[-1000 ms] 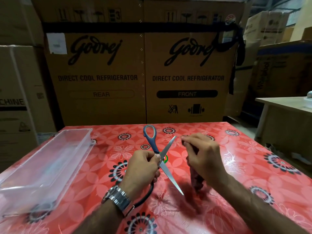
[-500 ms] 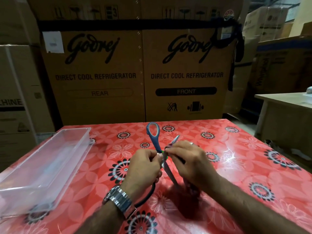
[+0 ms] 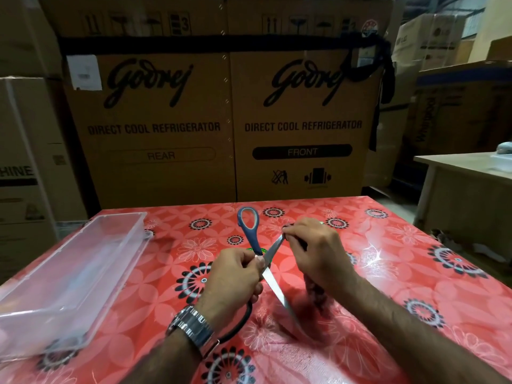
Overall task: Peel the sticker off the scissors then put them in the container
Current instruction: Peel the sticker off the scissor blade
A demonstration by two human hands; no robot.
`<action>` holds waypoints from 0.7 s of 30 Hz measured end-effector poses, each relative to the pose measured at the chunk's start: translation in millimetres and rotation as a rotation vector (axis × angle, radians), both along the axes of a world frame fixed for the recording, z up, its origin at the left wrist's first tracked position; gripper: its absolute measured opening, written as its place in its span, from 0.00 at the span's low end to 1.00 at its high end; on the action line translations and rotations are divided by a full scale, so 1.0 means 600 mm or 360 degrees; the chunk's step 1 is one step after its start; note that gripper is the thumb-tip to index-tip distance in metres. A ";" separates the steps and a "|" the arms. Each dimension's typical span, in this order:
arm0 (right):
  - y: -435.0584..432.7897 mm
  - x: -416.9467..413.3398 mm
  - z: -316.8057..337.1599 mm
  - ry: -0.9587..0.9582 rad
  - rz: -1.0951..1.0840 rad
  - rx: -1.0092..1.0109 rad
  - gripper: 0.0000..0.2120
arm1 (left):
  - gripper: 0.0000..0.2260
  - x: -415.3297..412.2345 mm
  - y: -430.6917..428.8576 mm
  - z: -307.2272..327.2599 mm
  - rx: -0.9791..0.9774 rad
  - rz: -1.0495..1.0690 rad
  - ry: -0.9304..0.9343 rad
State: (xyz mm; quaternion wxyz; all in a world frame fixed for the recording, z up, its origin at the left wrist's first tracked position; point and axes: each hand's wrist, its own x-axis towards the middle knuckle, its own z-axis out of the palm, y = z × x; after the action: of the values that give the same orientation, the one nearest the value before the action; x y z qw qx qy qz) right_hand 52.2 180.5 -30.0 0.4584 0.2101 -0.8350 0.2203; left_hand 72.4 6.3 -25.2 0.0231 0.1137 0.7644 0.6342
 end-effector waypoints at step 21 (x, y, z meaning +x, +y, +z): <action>-0.016 0.047 0.017 -0.0635 0.0727 0.0453 0.05 | 0.12 -0.029 -0.026 0.004 0.0137 0.0125 -0.0067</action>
State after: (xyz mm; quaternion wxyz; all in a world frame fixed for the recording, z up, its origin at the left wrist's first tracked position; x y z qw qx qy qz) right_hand 80.3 171.2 -19.8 0.1907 0.4064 -0.8620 0.2355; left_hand 55.1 -9.2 -23.0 0.0094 0.0710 0.7396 0.6692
